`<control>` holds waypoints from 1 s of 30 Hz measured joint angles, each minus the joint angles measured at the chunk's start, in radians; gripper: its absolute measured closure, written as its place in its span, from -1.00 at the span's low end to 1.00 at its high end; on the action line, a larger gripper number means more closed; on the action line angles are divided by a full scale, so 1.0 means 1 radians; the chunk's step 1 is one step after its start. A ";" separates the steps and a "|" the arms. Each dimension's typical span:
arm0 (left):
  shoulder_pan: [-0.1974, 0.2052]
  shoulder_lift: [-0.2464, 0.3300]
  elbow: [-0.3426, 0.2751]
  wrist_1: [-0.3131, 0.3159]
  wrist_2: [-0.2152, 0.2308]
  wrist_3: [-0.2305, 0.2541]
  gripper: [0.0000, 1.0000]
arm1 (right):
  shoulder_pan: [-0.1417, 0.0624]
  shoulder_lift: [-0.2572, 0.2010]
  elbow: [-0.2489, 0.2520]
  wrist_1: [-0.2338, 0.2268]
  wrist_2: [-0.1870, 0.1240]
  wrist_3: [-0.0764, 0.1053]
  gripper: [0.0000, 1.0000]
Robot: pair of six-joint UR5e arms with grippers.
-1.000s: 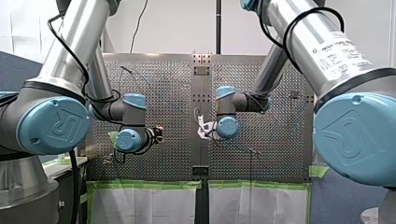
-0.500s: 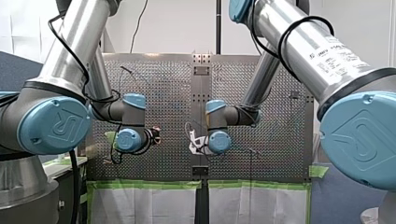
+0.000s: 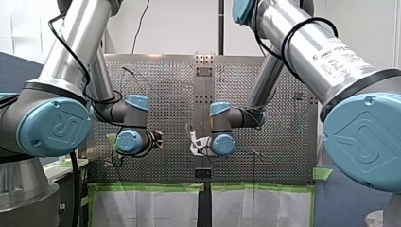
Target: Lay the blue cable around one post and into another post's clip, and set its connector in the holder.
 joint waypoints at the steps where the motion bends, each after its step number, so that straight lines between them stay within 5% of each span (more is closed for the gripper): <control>1: 0.000 0.000 0.000 -0.002 -0.001 -0.002 -0.73 | 0.001 0.000 0.000 0.003 -0.002 -0.003 -1.00; 14: -0.001 0.000 0.004 -0.003 -0.021 -0.004 -0.73 | 0.005 0.000 0.001 0.026 -0.007 -0.052 -1.00; 30: -0.001 0.000 0.003 -0.002 -0.021 -0.002 -0.73 | 0.005 0.000 0.002 0.017 -0.007 -0.055 -1.00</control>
